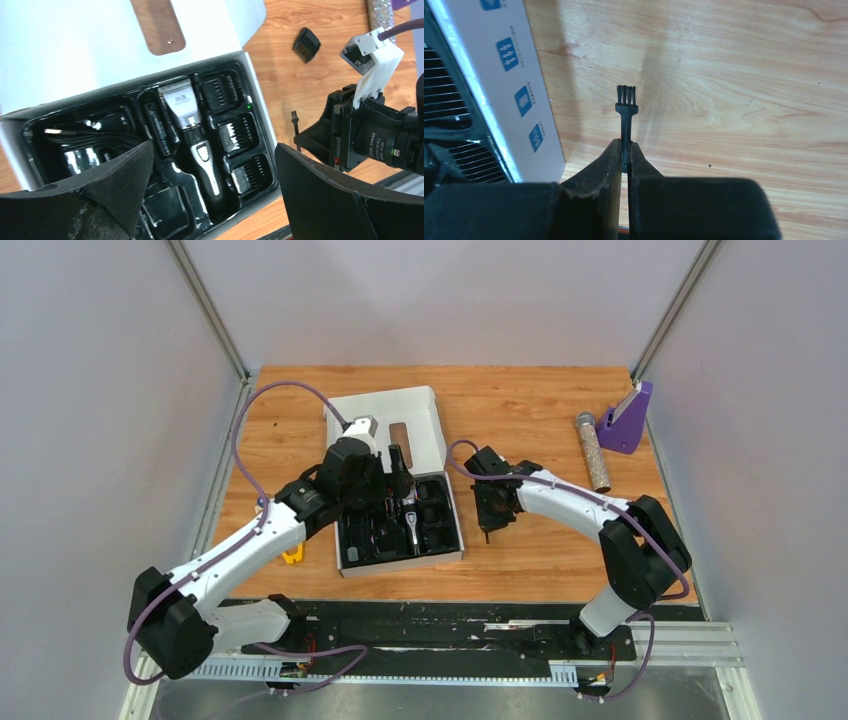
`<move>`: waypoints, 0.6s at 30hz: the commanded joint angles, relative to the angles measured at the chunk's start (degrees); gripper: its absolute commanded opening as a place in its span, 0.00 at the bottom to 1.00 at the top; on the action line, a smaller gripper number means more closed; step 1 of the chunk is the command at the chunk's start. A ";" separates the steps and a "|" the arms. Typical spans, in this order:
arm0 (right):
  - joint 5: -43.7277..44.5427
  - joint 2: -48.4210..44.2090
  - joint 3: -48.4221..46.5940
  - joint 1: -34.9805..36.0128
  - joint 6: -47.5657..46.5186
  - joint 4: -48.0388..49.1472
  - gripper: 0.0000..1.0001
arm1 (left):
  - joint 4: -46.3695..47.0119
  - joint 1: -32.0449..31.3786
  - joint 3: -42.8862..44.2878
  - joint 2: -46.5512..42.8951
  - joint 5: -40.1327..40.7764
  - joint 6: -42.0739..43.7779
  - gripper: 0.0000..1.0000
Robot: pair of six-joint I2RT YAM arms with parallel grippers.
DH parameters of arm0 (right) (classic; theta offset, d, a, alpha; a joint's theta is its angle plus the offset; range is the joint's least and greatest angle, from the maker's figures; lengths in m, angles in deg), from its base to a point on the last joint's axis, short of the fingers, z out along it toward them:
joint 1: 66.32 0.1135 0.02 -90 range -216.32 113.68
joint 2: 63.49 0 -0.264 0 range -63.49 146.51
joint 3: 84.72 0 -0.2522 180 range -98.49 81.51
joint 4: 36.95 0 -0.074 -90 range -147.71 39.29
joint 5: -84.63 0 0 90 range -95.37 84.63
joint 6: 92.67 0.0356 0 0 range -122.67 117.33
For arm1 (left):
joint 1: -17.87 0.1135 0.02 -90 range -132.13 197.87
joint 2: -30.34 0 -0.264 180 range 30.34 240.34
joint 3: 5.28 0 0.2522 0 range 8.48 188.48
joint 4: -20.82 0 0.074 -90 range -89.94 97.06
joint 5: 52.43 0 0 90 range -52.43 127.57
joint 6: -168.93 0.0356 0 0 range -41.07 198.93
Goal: Sort the hair-cutting tools
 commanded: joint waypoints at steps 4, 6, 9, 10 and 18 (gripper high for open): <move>-0.61 -6.75 1.75 -0.10 0.29 5.27 0.00 | 8.44 -1.80 2.68 3.95 -4.78 -3.90 0.97; -1.34 -8.59 2.33 -0.14 -0.01 6.65 0.00 | 10.05 -2.17 2.91 5.05 -5.54 -4.67 0.97; -1.80 -11.00 3.02 -0.15 -0.26 8.28 0.00 | 11.81 -2.73 3.78 7.31 -6.77 -5.36 0.96; -2.00 -11.60 3.23 -0.14 -0.44 8.82 0.00 | 12.50 -3.11 4.04 7.86 -6.99 -5.59 0.95; -2.38 -14.79 4.12 -0.18 -0.47 10.47 0.00 | 18.43 -4.97 7.06 15.83 -11.41 -8.21 0.91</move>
